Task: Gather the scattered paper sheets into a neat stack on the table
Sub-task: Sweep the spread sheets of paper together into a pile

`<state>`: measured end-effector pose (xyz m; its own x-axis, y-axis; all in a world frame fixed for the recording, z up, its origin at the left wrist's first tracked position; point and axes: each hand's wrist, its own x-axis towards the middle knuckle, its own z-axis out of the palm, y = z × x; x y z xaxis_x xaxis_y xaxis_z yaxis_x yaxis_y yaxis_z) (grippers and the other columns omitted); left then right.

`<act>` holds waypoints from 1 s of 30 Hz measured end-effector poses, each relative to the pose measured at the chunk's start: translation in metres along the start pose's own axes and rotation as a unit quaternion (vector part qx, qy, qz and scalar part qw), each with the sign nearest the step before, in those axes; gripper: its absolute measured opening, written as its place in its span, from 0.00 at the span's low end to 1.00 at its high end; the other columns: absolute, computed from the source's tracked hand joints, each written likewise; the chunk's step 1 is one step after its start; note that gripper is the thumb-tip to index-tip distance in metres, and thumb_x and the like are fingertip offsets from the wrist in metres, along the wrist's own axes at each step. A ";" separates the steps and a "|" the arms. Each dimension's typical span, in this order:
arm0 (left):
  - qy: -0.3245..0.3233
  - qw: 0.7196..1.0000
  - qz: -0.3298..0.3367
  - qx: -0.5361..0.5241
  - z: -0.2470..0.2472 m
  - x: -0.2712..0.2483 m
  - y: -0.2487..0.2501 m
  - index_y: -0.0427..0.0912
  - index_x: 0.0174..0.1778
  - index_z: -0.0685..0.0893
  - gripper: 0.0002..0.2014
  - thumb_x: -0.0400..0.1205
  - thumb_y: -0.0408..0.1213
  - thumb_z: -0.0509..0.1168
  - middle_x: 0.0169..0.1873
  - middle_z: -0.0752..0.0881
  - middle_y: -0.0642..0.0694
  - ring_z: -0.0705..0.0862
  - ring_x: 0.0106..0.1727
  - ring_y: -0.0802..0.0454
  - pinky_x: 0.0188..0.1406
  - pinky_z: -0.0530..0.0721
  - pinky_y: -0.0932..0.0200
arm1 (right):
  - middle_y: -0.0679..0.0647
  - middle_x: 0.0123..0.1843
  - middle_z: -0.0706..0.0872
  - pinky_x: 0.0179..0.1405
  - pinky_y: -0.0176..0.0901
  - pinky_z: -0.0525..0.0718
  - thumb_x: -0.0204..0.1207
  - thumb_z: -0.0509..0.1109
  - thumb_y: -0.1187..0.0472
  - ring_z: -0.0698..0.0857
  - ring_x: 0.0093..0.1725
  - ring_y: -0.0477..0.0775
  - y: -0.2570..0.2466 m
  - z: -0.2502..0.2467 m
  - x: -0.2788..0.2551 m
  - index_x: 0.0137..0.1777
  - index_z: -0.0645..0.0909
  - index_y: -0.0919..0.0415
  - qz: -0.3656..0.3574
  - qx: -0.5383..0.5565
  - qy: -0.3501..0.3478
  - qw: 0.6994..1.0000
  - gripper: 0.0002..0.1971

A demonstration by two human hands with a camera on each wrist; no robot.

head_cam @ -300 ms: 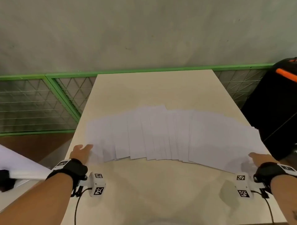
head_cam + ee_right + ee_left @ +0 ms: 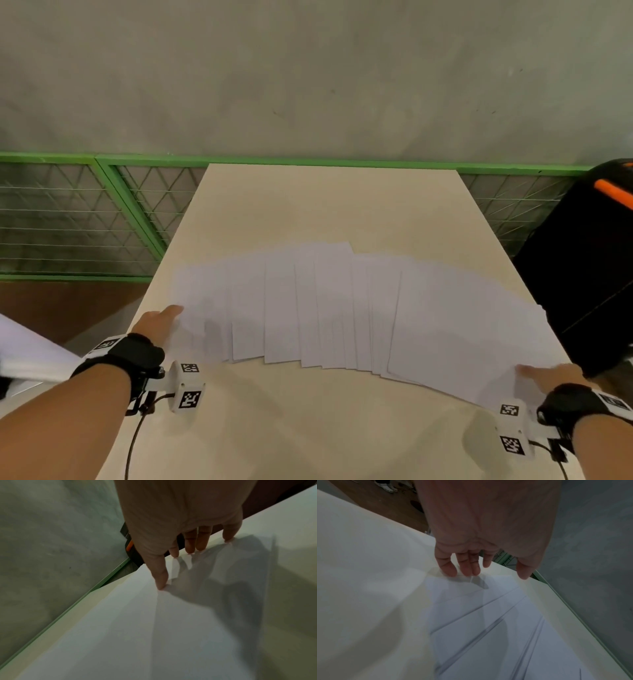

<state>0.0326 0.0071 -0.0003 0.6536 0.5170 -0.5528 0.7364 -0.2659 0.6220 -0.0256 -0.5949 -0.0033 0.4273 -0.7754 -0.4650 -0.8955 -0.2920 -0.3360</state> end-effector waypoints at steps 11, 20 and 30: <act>-0.022 0.997 -0.070 -0.031 -0.001 0.035 -0.014 0.34 0.58 0.81 0.41 0.56 0.62 0.67 0.58 0.83 0.30 0.81 0.59 0.28 0.67 0.75 0.35 | 0.58 0.46 0.80 0.44 0.50 0.83 0.43 0.65 0.34 0.83 0.40 0.61 -0.015 0.060 0.079 0.52 0.77 0.53 -0.023 -0.081 -0.050 0.995 0.36; -0.020 0.998 -0.055 -0.014 0.000 0.033 -0.009 0.34 0.63 0.80 0.38 0.65 0.61 0.67 0.64 0.82 0.28 0.80 0.65 0.28 0.69 0.75 0.38 | 0.70 0.66 0.80 0.69 0.55 0.74 0.64 0.75 0.42 0.77 0.65 0.70 -0.071 0.053 -0.011 0.66 0.76 0.72 -0.060 -0.072 -0.064 0.994 0.39; -0.054 0.998 -0.011 -0.034 -0.005 0.001 0.003 0.31 0.65 0.76 0.23 0.78 0.43 0.64 0.66 0.79 0.30 0.77 0.66 0.31 0.73 0.71 0.36 | 0.68 0.75 0.72 0.73 0.52 0.68 0.73 0.69 0.49 0.71 0.74 0.68 -0.104 0.071 -0.046 0.73 0.69 0.71 -0.127 -0.092 -0.135 0.978 0.34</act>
<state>0.0344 0.0111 0.0038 0.6546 0.4298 -0.6218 0.7403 -0.1978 0.6426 0.0565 -0.4889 -0.0052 0.6336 -0.4969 -0.5930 -0.7534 -0.5704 -0.3271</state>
